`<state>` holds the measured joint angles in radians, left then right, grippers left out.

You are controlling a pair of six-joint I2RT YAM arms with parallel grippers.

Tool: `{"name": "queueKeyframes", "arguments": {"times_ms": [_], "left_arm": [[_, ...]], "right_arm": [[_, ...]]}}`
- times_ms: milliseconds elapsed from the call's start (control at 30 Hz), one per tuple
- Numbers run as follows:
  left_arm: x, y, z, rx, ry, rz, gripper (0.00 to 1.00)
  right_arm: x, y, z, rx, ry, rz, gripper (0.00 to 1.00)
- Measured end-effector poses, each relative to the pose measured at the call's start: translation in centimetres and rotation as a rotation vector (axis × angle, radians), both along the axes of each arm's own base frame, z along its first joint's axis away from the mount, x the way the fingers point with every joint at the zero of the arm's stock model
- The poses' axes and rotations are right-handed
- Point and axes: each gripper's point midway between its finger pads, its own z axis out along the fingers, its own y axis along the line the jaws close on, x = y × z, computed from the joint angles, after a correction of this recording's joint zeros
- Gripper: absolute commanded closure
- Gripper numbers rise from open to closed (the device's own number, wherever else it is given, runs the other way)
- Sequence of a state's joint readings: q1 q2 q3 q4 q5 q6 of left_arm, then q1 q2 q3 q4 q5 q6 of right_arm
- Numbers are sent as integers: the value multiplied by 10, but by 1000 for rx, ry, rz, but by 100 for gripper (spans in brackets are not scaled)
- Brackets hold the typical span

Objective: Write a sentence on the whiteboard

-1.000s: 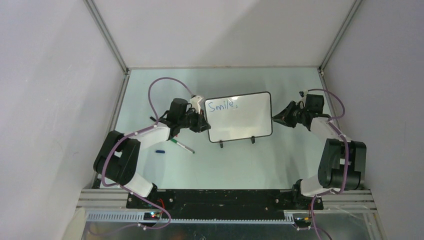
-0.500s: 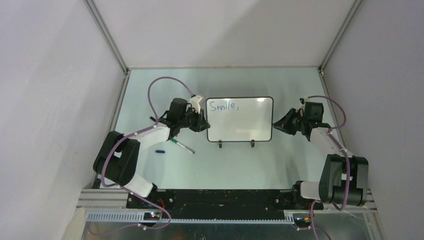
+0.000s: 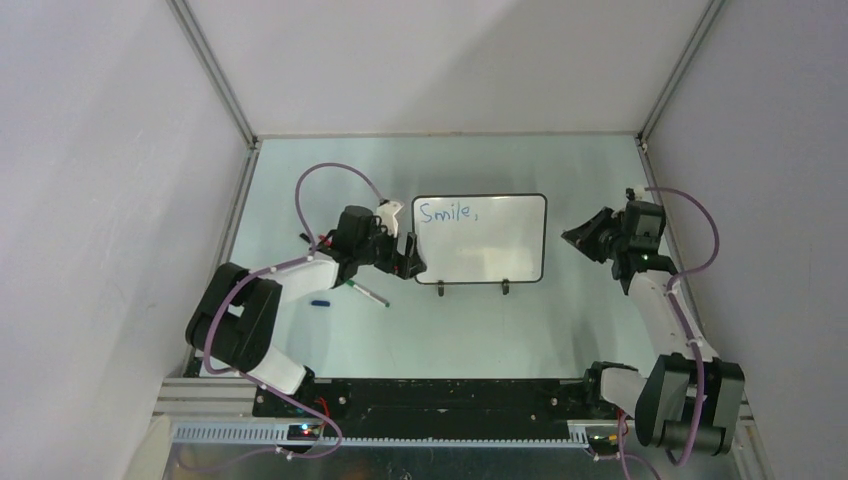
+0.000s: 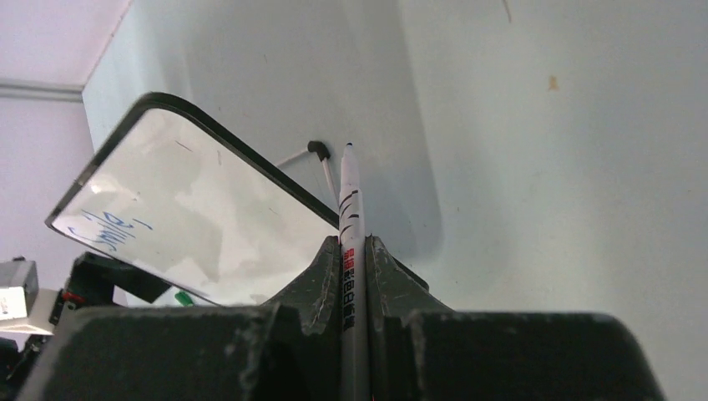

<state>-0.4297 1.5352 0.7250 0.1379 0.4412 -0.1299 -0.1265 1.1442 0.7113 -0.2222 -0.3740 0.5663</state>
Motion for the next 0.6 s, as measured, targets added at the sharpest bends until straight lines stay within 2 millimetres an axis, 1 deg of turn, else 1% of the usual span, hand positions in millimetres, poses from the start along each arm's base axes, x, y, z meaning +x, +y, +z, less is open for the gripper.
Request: {"name": "queueKeyframes", "arguments": {"times_ms": [133,267,367,433,500,600], "left_arm": [[-4,8,-4,5,9,20,0],[-3,10,2,-13,-6,30,1],[0,7,8,-49,-19,28,1],[-2,6,9,-72,-19,28,1],[-4,8,9,-93,-14,35,1],[-6,10,13,-122,-19,48,1]], "right_arm": [[1,-8,16,-26,-53,-50,100],[-1,-13,30,-42,-99,-80,100],[-2,-11,43,-58,-145,-85,100],[-4,-6,50,-67,-173,-70,100],[-6,5,55,-80,-197,-34,100],[-9,22,54,-106,-200,20,100]]}}
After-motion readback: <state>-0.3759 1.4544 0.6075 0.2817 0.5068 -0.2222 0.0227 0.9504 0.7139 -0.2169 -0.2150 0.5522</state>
